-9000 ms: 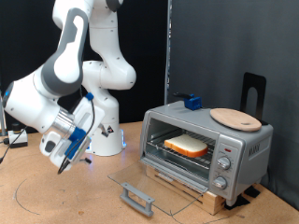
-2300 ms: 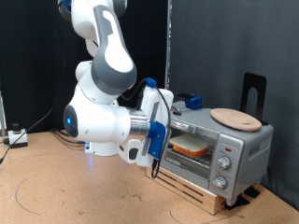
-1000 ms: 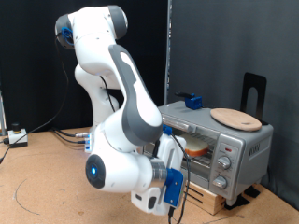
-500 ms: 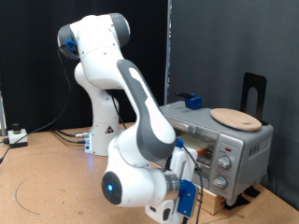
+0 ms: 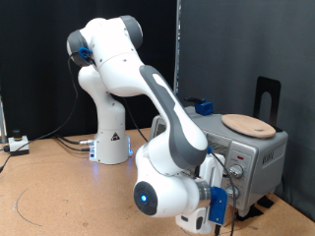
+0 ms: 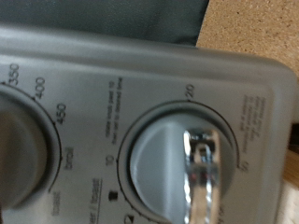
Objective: Make a piece of toast with the oven
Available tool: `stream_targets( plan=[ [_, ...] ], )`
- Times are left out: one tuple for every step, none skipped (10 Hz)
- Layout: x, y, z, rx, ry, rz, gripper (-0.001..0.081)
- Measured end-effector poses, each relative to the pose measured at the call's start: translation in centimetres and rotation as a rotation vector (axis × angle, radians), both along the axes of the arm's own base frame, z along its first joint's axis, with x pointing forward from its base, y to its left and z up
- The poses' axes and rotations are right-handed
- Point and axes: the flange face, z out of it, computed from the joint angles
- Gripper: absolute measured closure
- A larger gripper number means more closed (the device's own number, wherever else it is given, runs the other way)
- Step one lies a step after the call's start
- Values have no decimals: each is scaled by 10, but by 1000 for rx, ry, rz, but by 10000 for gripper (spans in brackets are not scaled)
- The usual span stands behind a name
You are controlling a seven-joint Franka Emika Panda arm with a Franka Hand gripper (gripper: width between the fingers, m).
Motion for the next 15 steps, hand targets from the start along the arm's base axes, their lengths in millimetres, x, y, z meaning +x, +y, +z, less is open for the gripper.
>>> stream_targets(
  plan=[
    [1,0,1,1,-1,-2,-3],
    [1,0,1,3,0,-4,-3],
    [1,1,1,6,1,-7,-3],
    [1,1,1,9,3,-11,-3],
    [1,2,0,11,6,-11,96],
    [-1,8,-2,14,15,-4,96],
    [-3,13,-5,17,27,0,243],
    [-5,17,-9,22,37,3,379],
    [-6,21,-11,28,44,4,379],
    [-7,23,-12,34,48,0,564],
    [-7,23,-12,37,50,-4,588],
    [-7,22,-12,39,51,-6,588],
    [-7,22,-12,40,52,-8,588],
    [-8,22,-13,41,55,-11,588],
    [-8,21,-13,43,59,-16,588]
  ],
)
